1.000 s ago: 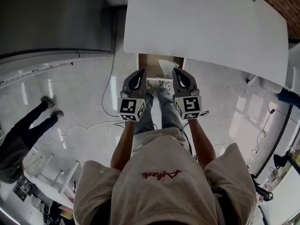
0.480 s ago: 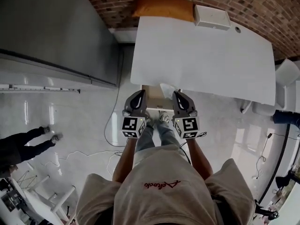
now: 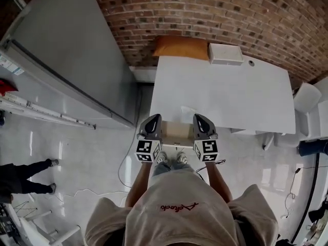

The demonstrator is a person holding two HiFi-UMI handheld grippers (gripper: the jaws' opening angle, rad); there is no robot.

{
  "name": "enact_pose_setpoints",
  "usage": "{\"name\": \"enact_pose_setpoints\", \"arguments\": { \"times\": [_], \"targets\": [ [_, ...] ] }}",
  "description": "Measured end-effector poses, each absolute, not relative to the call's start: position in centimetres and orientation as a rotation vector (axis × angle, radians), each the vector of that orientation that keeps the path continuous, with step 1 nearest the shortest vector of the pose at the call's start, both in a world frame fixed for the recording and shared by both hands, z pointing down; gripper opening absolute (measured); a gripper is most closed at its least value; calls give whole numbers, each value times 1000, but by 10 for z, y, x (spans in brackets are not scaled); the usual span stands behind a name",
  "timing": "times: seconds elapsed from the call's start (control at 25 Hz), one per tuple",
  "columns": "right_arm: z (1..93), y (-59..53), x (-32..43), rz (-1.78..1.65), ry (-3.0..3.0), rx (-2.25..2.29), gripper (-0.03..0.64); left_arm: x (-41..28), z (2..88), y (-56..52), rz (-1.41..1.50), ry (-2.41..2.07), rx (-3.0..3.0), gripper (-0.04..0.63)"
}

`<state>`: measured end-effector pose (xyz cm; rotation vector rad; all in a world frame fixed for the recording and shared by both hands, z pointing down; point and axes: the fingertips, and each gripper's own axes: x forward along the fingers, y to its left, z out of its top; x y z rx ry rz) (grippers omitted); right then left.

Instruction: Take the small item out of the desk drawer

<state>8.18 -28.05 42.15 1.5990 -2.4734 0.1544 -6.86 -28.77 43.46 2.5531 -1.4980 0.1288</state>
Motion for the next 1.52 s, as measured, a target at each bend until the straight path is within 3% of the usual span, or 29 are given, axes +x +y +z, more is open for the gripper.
{"name": "enact_pose_setpoints", "arguments": {
  "times": [0.64, 1.52],
  "targets": [
    [351, -294, 118, 2, -2464, 1759, 12, -61, 357, -313, 38, -1535, 2685, 9],
    [356, -308, 113, 11, -2451, 1748, 12, -75, 356, -324, 26, -1579, 2656, 9]
  ]
}}
